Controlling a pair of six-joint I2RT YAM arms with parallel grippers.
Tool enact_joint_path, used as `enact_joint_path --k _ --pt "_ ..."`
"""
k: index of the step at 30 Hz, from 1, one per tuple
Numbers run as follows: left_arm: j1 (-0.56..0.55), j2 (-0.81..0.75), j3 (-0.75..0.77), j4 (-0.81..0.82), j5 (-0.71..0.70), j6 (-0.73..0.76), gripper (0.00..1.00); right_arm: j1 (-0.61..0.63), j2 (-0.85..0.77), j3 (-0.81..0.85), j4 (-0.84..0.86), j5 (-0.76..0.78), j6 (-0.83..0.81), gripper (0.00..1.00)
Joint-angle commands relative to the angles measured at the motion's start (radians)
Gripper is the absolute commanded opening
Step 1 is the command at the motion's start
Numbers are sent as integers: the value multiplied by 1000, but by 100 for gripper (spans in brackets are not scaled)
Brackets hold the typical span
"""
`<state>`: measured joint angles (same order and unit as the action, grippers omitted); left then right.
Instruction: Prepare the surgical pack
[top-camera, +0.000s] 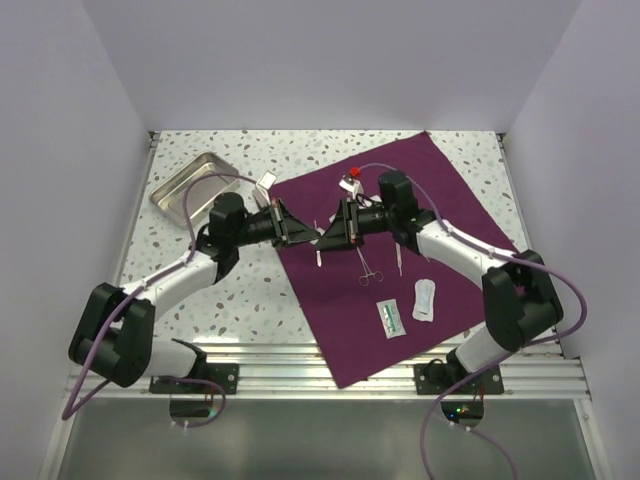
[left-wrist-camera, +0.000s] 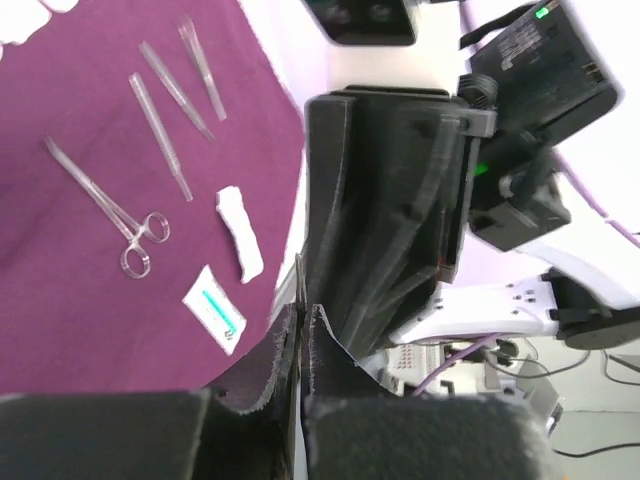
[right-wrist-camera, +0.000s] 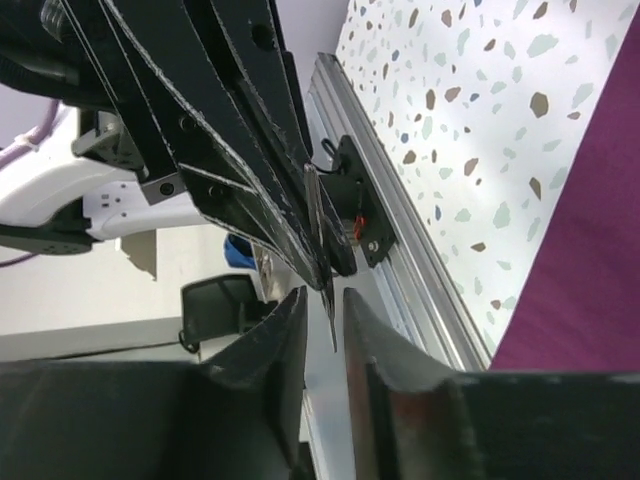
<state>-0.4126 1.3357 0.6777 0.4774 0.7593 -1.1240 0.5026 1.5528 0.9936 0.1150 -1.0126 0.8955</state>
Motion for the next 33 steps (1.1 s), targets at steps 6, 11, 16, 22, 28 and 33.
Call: enact_joint_path --k 6,11,16,22,28,33 --pt "78 157 391 -692 -127 484 0 1 62 316 -735 342 -435 71" --pt "103 317 753 -1130 -584 805 0 -4 0 310 -844 492 -518 72" --pt "135 456 947 -1223 -924 1050 0 -3 -75 167 -782 460 -504 72" --pt "167 582 1010 -1088 -1288 1354 0 -3 -172 4 -677 447 -510 72" --pt "205 618 967 -849 -1434 1552 0 -7 -198 -68 -678 465 -549 72" --pt "258 730 1022 -829 -1416 1662 0 -32 -174 -79 -643 454 -523 72"
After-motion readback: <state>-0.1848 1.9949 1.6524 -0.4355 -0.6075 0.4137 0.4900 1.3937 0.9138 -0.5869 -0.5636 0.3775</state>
